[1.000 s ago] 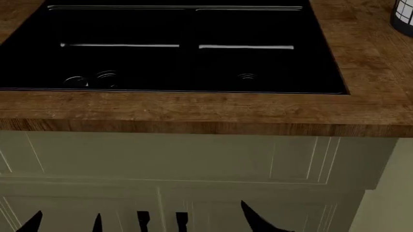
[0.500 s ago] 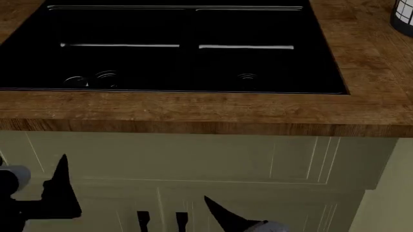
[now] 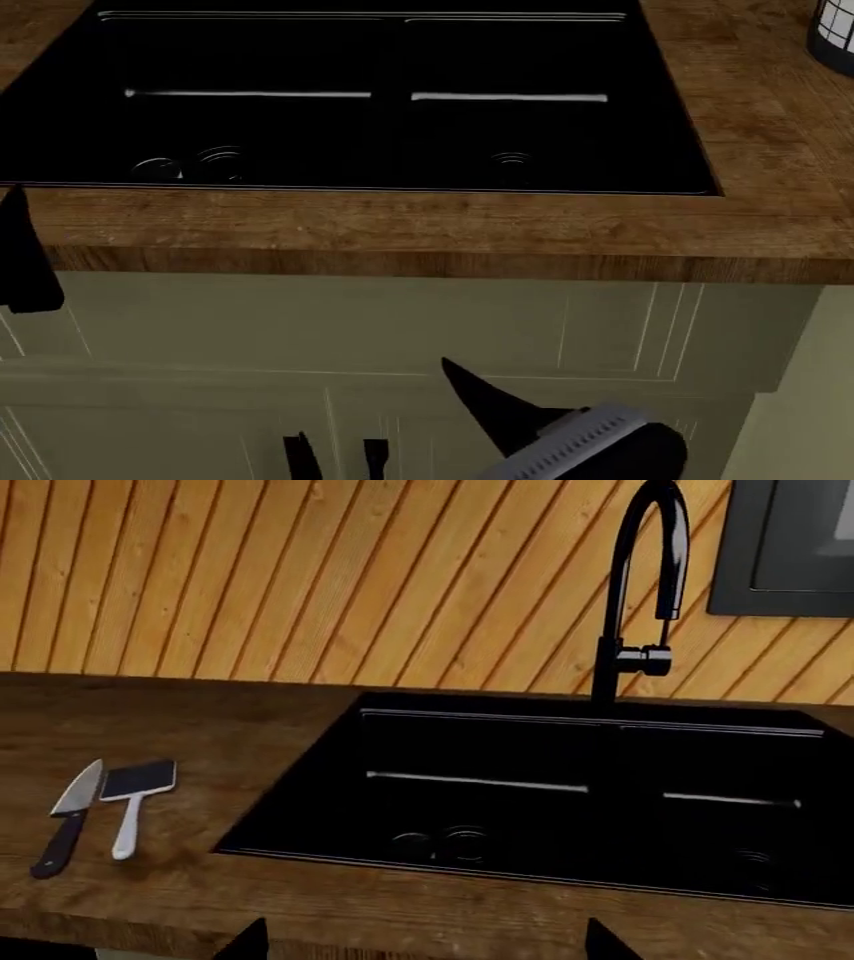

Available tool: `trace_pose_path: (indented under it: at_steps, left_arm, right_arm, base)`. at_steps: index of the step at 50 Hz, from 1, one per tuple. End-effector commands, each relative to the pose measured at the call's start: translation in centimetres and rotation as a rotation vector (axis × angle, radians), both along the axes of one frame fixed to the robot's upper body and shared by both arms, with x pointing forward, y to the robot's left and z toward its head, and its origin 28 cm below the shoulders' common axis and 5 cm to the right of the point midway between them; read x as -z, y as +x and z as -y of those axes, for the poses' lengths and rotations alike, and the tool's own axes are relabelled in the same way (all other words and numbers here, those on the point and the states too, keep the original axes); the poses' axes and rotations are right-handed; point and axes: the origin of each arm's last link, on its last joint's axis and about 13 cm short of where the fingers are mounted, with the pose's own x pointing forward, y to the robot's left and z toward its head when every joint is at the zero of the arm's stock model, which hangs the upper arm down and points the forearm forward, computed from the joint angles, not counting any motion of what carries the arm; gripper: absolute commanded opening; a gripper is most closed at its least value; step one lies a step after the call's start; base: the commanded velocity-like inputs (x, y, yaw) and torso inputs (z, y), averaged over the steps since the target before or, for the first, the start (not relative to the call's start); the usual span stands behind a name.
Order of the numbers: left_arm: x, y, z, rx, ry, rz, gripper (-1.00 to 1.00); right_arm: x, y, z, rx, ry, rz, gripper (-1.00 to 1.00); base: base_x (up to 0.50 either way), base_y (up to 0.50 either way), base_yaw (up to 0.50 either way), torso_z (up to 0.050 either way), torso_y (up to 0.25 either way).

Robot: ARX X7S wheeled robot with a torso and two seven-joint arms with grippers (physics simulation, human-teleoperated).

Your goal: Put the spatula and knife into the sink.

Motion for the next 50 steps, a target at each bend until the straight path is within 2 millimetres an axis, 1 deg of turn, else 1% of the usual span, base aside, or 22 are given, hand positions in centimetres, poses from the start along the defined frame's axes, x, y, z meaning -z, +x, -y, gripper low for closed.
trace_pose_path:
  at_steps: [1,5,9,16,24,28,37,50]
  left_arm:
    - [-1.4,0.7,-1.3,-0.008,-0.020,0.006,1.00]
    - [-0.9,0.8,-1.3,0.015,-0.014,0.000,1.00]
    - [-1.3,0.8,-1.4,0.020,-0.005,0.016,1.00]
    - [-1.3,0.5,-1.5,0.028,0.001,0.029,1.00]
    - [-2.3,0.4,-1.6,0.016,-0.008,0.044,1.00]
    - [-2.1,0.3,-1.6,0.012,-0.012,0.042,1.00]
    - [-2.0,0.0,-1.5,0.013,-0.015,0.043,1.00]
    - [-2.0,-0.1,-1.5,0.004,-0.007,0.045,1.00]
  right_arm:
    - [-2.3,0.4,1.1,0.046,0.013,0.005,1.00]
    - [-2.3,0.6,1.4,0.080,0.026,-0.002,1.00]
    - [-2.6,0.6,1.6,0.101,0.022,0.001,1.00]
    - [-2.9,0.7,1.8,0.129,0.031,0.011,1.00]
    - [-3.5,1.1,1.8,0.136,0.043,0.022,1.00]
    - [-3.6,1.0,1.9,0.140,0.056,0.028,1.00]
    - [-3.7,0.7,2.0,0.133,0.070,0.047,1.00]
    - [-3.7,1.0,1.8,0.112,0.074,0.054,1.00]
  base:
    - [0.00,0.00,0.00,0.000,0.000]
    - [0.00,0.00,0.00,0.000,0.000]
    - [0.00,0.00,0.00,0.000,0.000]
    - [0.00,0.00,0.00,0.000,0.000]
    - [0.00,0.00,0.00,0.000,0.000]
    - [0.00,0.00,0.00,0.000,0.000]
    - [0.44,-0.02,0.00,0.000,0.000]
    - [0.50,0.00,0.00,0.000,0.000]
